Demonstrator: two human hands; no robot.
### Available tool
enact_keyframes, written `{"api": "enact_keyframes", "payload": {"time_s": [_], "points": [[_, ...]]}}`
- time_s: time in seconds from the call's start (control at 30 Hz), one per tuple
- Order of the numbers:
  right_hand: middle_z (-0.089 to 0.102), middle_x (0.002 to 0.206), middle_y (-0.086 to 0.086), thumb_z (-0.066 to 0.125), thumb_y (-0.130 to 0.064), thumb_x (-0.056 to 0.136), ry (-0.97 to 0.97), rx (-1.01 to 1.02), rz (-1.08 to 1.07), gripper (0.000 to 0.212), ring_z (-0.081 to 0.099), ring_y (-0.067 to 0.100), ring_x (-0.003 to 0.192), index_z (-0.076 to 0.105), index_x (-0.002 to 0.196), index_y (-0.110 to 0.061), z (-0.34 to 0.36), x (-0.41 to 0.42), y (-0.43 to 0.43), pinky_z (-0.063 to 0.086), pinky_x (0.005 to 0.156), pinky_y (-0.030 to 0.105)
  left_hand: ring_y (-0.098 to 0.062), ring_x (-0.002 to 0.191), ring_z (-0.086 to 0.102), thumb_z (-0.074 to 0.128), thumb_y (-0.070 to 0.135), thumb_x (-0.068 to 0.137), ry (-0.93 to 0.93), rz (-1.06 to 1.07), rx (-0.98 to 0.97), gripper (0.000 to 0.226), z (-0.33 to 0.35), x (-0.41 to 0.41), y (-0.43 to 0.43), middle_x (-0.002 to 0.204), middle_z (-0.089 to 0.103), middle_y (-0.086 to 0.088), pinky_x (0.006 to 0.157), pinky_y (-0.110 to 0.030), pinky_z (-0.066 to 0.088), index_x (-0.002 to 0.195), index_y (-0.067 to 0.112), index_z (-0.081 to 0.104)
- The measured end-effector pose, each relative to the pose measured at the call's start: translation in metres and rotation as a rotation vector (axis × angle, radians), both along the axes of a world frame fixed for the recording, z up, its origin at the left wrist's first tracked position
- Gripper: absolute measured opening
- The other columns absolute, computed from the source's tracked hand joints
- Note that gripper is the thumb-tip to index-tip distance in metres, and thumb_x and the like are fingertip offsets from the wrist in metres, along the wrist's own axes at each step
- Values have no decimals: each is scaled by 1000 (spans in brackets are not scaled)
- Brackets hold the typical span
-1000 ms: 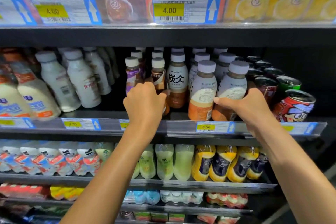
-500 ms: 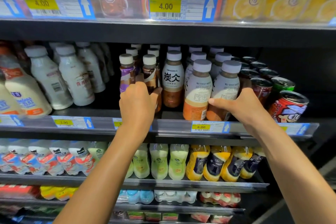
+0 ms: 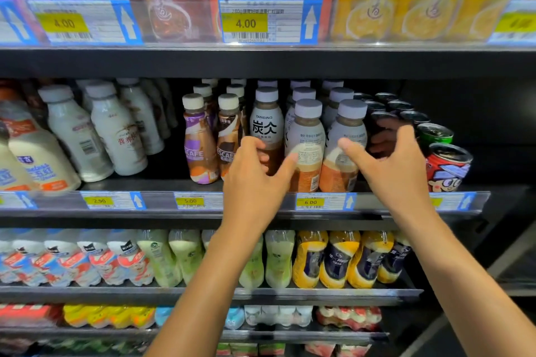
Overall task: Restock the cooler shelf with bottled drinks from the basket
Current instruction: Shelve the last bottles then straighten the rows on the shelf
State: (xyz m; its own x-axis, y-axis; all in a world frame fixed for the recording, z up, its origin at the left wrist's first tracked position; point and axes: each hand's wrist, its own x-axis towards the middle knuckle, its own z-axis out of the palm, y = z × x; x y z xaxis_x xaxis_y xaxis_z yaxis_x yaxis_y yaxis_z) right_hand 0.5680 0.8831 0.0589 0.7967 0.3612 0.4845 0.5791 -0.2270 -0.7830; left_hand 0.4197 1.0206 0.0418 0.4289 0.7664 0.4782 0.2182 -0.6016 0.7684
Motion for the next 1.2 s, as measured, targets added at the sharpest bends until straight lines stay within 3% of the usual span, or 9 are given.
{"api": "enact_keyframes", "payload": {"time_s": [0.1,0.23,0.47,0.6,0.73,0.9,1.03,1.13,1.2], "points": [[52,104,1,79,-69,60,-1,-183,-8,78,53,17,88,41,106,-18,-6,0,4,46,67,32,-16,96,58,69,46,82,113,-68,-60,52,-5,11,-7,112,52,3,82,-44,53,118,24,40],[51,108,2,84,-66,57,-9,-252,-2,83,58,23,96,35,105,-20,-16,6,10,54,75,46,-25,100,57,72,39,79,317,-191,-105,47,6,19,-5,109,54,-2,83,-47,52,107,20,40],[52,107,4,85,-52,68,31,-296,17,69,55,22,97,36,101,-18,-14,12,11,47,72,37,-20,108,56,73,27,85,346,-228,-165,38,14,27,3,123,59,-4,88,-33,47,114,16,51],[55,116,7,84,-51,69,60,-292,53,78,55,24,105,41,120,-12,-11,13,8,47,76,37,-25,109,58,78,32,81,334,-174,-179,48,10,29,2,122,60,-7,92,-41,51,115,14,51],[50,120,-1,84,-50,70,64,-289,96,95,51,18,106,32,142,-17,-9,16,0,49,87,38,-27,110,56,80,42,77,343,-81,-143,59,9,31,-4,121,58,-8,87,-39,50,115,9,49],[63,117,-9,85,-26,75,125,-216,267,102,63,8,102,19,152,-31,-7,28,-6,55,89,35,-28,112,51,78,53,75,355,16,-55,66,8,36,-14,118,51,-8,86,-37,45,115,10,49],[61,122,-12,85,-42,71,109,-244,311,102,61,4,108,23,151,-32,-6,31,-6,53,94,37,-27,111,52,77,50,76,354,-38,-96,65,9,34,-15,119,51,-7,89,-41,49,118,12,45],[58,131,-5,86,-55,62,84,-261,258,110,58,15,115,25,150,-28,-6,30,0,51,95,40,-28,107,57,75,36,82,367,-131,-154,49,12,30,-9,111,55,-2,88,-43,51,112,14,44],[57,133,-1,87,-55,61,96,-262,238,109,57,19,118,28,148,-25,-8,32,2,51,96,42,-28,109,57,75,33,82,371,-139,-160,52,12,28,-7,115,58,-4,90,-43,51,119,12,45]]}}
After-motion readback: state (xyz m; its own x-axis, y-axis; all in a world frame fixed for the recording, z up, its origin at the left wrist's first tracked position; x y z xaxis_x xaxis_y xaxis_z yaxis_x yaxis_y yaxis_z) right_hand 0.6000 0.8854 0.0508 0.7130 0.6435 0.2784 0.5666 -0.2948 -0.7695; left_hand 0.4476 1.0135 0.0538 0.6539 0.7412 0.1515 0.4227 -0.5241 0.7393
